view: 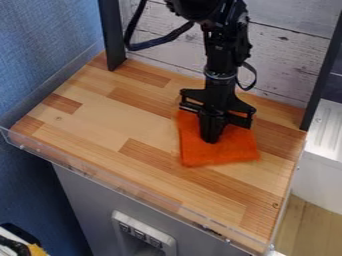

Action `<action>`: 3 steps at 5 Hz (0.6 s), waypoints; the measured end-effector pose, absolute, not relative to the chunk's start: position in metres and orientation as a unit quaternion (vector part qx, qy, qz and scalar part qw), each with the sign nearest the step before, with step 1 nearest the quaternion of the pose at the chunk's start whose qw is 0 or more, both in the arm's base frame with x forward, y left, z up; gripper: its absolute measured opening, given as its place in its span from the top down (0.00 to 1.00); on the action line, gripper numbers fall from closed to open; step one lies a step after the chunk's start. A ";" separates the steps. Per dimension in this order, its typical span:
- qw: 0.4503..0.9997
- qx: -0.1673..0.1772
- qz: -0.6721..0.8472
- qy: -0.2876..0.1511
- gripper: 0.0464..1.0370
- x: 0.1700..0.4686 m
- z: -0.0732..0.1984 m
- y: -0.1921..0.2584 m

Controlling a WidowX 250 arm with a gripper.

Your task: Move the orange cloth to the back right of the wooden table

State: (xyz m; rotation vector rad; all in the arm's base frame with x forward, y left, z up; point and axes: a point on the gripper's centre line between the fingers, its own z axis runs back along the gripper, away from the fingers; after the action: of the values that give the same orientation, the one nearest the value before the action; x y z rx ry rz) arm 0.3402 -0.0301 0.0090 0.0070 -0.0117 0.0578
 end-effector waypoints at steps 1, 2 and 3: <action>1.000 0.002 0.021 -0.007 0.99 0.345 0.009 -0.032; 1.000 -0.002 0.016 -0.005 0.96 0.349 0.010 -0.036; 1.000 -0.001 0.008 0.012 0.80 0.346 0.012 -0.039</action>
State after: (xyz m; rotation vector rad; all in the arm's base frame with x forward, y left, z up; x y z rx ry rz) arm 0.3456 -0.0386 0.0122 -0.0023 0.0234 0.0158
